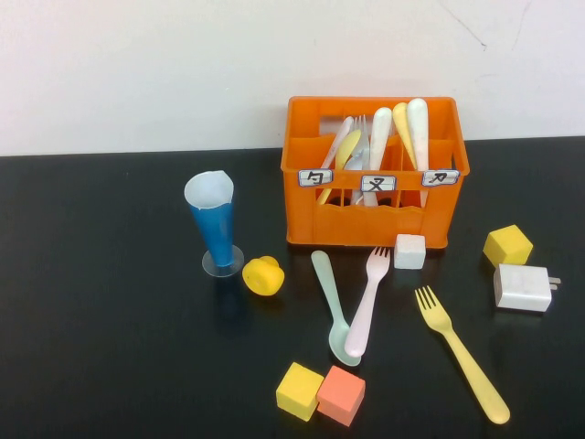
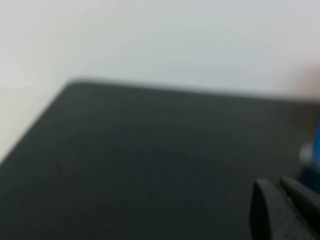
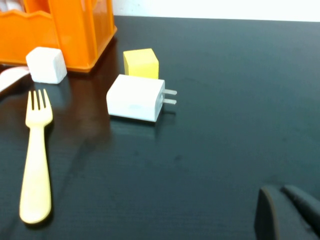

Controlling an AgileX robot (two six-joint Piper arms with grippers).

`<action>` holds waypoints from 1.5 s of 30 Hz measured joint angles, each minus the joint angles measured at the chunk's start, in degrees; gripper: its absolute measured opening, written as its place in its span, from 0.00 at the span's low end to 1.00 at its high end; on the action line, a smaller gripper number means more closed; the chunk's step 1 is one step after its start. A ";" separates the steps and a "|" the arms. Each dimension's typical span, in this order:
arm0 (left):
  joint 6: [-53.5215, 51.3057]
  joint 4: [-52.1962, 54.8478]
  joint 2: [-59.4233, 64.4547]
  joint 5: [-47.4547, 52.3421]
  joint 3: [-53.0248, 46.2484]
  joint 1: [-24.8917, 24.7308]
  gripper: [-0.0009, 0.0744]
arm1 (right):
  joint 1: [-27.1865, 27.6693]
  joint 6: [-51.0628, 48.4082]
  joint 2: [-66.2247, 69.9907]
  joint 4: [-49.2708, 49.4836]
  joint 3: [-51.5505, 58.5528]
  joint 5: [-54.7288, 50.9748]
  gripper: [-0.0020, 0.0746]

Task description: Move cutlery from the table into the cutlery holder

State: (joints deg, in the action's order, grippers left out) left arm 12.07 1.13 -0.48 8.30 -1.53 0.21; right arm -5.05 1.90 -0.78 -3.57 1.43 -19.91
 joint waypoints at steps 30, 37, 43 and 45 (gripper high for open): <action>-10.19 -5.33 -0.13 10.55 0.09 0.00 0.01 | 0.00 0.00 0.00 0.00 0.00 0.00 0.02; -10.19 -5.33 -0.13 10.55 0.09 0.00 0.01 | 0.00 0.00 0.00 0.00 0.00 0.00 0.02; -10.19 -5.33 -0.13 10.55 0.18 0.00 0.01 | 0.00 0.00 0.00 0.00 0.00 0.00 0.02; -10.19 -5.33 -0.13 10.55 0.18 0.00 0.01 | 0.00 0.00 0.00 0.00 0.00 0.00 0.02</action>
State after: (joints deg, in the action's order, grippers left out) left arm 1.88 -4.20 -0.61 18.85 -1.35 0.21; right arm -5.05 1.90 -0.78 -3.57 1.43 -19.91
